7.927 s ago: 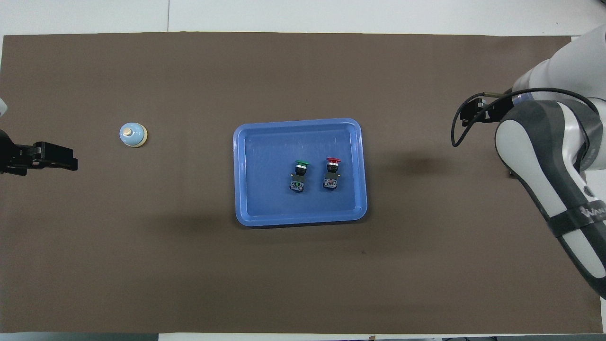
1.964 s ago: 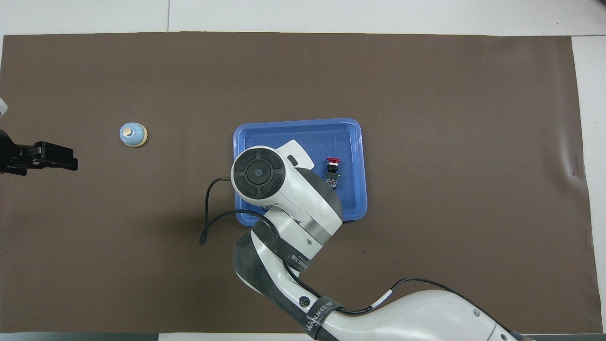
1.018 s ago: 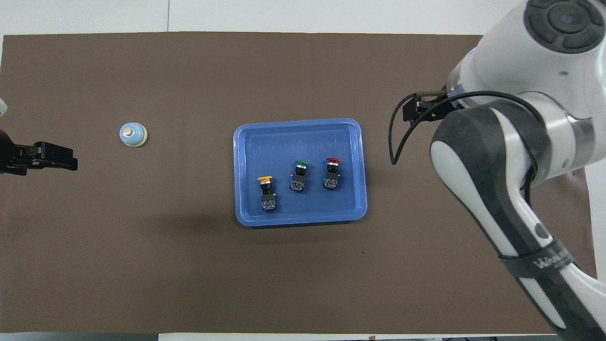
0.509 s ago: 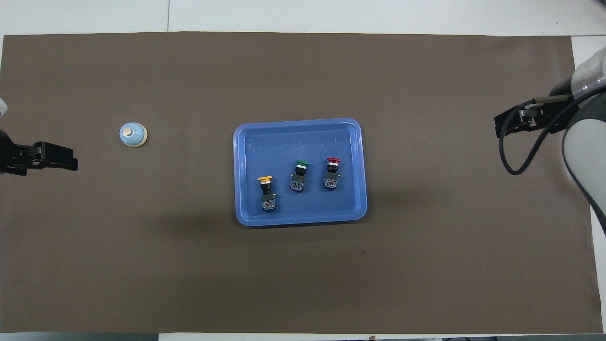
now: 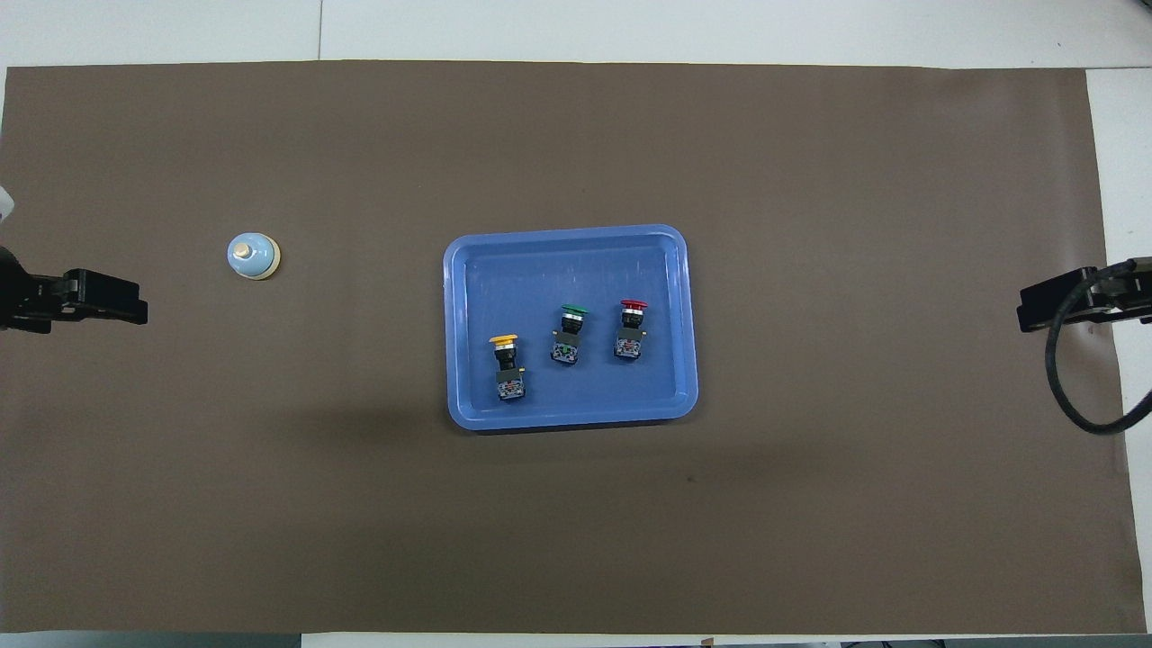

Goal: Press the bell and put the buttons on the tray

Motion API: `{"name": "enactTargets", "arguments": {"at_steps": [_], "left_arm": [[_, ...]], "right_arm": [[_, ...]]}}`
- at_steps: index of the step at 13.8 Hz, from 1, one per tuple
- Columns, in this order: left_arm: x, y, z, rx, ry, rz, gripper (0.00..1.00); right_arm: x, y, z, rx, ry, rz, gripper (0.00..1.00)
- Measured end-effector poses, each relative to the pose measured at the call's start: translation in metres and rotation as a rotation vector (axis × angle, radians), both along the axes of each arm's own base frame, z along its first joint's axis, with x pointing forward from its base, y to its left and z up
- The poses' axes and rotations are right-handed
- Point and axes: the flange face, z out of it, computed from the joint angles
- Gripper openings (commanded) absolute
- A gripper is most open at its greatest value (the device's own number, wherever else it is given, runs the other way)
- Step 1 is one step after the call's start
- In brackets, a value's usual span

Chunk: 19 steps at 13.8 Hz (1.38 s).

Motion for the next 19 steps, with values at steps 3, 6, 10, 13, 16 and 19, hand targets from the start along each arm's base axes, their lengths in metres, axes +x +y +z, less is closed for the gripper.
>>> {"name": "enactTargets", "arguments": {"at_steps": [3, 6, 10, 13, 16, 19], "left_arm": [[0.000, 0.000, 0.000, 0.000, 0.000, 0.000, 1.00], [0.000, 0.000, 0.000, 0.000, 0.000, 0.000, 1.00], [0.000, 0.000, 0.000, 0.000, 0.000, 0.000, 1.00], [0.000, 0.000, 0.000, 0.000, 0.000, 0.000, 1.00], [0.000, 0.000, 0.000, 0.000, 0.000, 0.000, 1.00], [0.000, 0.000, 0.000, 0.000, 0.000, 0.000, 1.00]], "right_arm": [[-0.001, -0.009, -0.012, 0.054, -0.019, -0.026, 1.00], [0.003, -0.016, -0.026, 0.060, -0.035, -0.041, 1.00], [0.007, -0.020, -0.030, 0.059, -0.043, -0.047, 1.00], [0.010, -0.020, -0.034, 0.060, -0.040, -0.047, 1.00], [0.010, -0.020, -0.034, 0.060, -0.039, -0.046, 1.00], [0.010, -0.020, -0.034, 0.060, -0.040, -0.046, 1.00]]}}
